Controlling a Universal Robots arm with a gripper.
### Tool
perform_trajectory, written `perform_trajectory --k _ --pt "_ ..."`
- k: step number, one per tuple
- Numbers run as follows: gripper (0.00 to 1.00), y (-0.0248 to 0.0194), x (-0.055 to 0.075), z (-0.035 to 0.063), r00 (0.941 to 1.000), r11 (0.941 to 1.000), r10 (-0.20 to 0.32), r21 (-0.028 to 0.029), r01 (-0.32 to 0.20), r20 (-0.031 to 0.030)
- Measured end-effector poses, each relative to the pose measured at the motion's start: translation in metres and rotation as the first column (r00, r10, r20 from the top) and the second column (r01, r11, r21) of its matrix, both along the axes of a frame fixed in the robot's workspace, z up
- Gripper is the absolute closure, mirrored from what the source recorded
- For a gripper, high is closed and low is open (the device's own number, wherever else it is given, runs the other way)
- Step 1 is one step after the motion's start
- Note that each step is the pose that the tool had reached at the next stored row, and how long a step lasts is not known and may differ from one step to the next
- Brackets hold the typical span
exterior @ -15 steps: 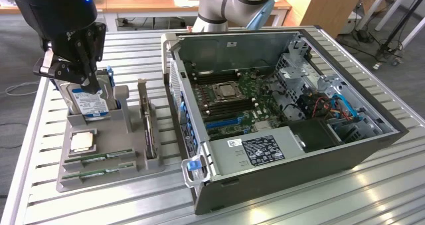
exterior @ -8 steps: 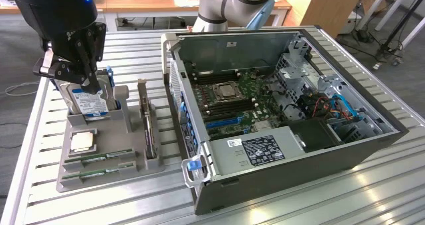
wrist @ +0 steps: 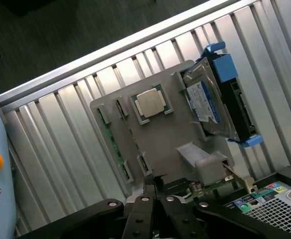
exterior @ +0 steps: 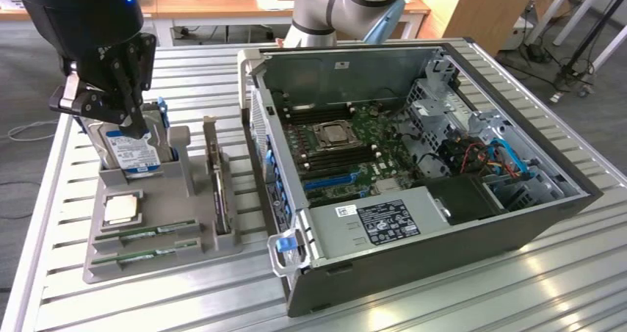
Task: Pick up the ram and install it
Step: 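Pick up the ram and move it above insertion slot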
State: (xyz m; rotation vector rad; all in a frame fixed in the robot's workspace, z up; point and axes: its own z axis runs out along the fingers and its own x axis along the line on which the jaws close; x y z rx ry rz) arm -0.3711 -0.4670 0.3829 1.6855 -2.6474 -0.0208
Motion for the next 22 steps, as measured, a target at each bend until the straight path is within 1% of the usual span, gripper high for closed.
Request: perform_trajectory --k 8,13,17,22 --pt "0.89 0.0000 0.0000 -0.0001 0.9994 0.9994 0.034 0.0000 -0.034 0.0000" --pt "0.89 0.0000 0.0000 -0.0002 0.9980 0.9980 0.063 0.0000 -0.063 0.0000" --pt "0.89 0.0000 0.0000 -0.0004 0.9955 0.9955 0.095 0.0000 -0.095 0.0000" --pt "0.89 0.0000 0.0000 -0.0006 0.9904 0.9904 0.138 0.0000 -0.138 0.0000"
